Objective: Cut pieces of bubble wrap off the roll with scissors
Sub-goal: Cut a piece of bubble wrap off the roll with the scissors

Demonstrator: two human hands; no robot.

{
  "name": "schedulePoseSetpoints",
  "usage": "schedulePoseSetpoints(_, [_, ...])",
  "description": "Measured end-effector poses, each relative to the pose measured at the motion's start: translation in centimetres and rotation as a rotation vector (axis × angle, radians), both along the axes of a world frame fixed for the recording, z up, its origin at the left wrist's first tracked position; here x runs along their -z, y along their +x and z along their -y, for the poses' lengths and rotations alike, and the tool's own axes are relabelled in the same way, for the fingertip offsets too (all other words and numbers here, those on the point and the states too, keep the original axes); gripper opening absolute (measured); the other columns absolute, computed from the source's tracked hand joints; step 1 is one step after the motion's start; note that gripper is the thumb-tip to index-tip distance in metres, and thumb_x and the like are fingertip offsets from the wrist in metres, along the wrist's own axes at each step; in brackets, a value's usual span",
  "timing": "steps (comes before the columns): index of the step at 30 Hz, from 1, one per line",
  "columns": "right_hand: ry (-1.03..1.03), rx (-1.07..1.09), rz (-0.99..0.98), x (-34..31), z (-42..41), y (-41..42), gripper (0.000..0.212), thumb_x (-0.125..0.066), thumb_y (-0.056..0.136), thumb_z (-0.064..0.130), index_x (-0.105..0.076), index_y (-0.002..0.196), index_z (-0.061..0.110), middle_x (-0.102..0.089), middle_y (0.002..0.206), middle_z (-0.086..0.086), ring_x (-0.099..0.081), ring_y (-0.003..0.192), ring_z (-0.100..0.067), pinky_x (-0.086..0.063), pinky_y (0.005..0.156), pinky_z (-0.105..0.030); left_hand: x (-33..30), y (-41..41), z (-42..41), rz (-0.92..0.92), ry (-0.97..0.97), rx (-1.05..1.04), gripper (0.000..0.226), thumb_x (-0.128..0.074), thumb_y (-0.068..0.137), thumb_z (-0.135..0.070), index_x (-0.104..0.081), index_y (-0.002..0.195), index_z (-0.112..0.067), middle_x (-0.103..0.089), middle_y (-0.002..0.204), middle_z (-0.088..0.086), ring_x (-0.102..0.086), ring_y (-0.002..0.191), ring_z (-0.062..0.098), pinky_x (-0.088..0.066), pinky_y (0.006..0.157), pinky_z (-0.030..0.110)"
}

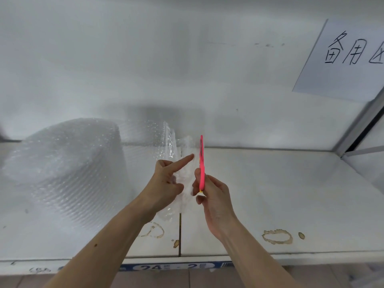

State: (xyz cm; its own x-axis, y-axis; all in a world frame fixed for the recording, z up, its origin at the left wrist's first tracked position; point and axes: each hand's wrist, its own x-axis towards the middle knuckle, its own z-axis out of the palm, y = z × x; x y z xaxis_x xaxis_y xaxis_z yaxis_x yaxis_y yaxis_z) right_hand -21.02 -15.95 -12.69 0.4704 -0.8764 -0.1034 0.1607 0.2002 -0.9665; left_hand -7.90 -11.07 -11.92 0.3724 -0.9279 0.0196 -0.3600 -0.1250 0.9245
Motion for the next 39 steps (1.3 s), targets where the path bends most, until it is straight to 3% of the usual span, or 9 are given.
schedulePoseSetpoints(4, [-0.002, 0.009, 0.012, 0.16, 0.21, -0.02, 0.034, -0.07, 0.084, 0.036, -0.063, 0.054, 0.02, -0.056, 0.061, 0.001, -0.047, 0.069, -0.02, -0.034, 0.064, -0.031, -0.12, 0.06, -0.17, 0.012, 0.004, 0.01, 0.077, -0.056, 0.086, 0.008, -0.046, 0.133, -0.052, -0.036, 0.109, -0.003, -0.046, 0.089, 0.009, -0.045, 0.068, 0.004])
schedulePoseSetpoints(9, [-0.006, -0.004, 0.011, 0.22, 0.21, -0.03, 0.033, -0.072, 0.07, 0.048, -0.064, 0.056, 0.019, -0.058, 0.062, 0.002, -0.048, 0.069, -0.019, -0.034, 0.064, -0.031, -0.15, 0.05, -0.05, 0.018, 0.012, 0.015, 0.078, -0.056, 0.087, 0.008, -0.045, 0.13, -0.056, -0.036, 0.109, -0.005, -0.046, 0.088, 0.008, -0.044, 0.067, 0.003])
schedulePoseSetpoints(18, [0.018, 0.036, 0.014, 0.18, 0.61, -0.13, 0.034, -0.071, 0.084, 0.036, -0.063, 0.055, 0.019, -0.055, 0.061, 0.0, -0.048, 0.064, -0.018, -0.034, 0.061, -0.03, -0.16, 0.02, -0.17, 0.044, 0.034, 0.039, 0.078, -0.055, 0.086, 0.01, -0.047, 0.133, -0.052, -0.036, 0.112, -0.001, -0.047, 0.084, 0.006, -0.044, 0.069, 0.001])
schedulePoseSetpoints(23, [0.025, 0.025, 0.006, 0.1, 0.58, -0.04, 0.035, -0.071, 0.082, 0.042, -0.064, 0.056, 0.019, -0.056, 0.063, 0.001, -0.048, 0.069, -0.02, -0.034, 0.063, -0.033, -0.19, 0.06, -0.24, 0.038, 0.045, 0.051, 0.078, -0.053, 0.086, 0.011, -0.048, 0.132, -0.052, -0.036, 0.112, -0.001, -0.046, 0.088, 0.009, -0.043, 0.067, 0.001])
schedulePoseSetpoints(31, [0.023, 0.038, 0.011, 0.08, 0.71, -0.15, 0.034, -0.07, 0.085, 0.034, -0.064, 0.055, 0.019, -0.056, 0.062, 0.0, -0.048, 0.063, -0.017, -0.034, 0.06, -0.03, -0.38, 0.08, -0.43, 0.042, 0.042, 0.066, 0.079, -0.051, 0.085, 0.012, -0.049, 0.131, -0.052, -0.036, 0.113, 0.002, -0.045, 0.084, 0.009, -0.043, 0.067, 0.001])
schedulePoseSetpoints(39, [0.034, 0.046, 0.023, 0.24, 0.91, -0.23, 0.034, -0.071, 0.084, 0.034, -0.064, 0.056, 0.018, -0.055, 0.062, 0.0, -0.048, 0.061, -0.016, -0.032, 0.058, -0.03, -0.28, 0.13, -0.51, 0.04, 0.055, 0.069, 0.081, -0.05, 0.085, 0.014, -0.05, 0.13, -0.052, -0.035, 0.113, 0.001, -0.044, 0.087, 0.012, -0.046, 0.069, 0.009])
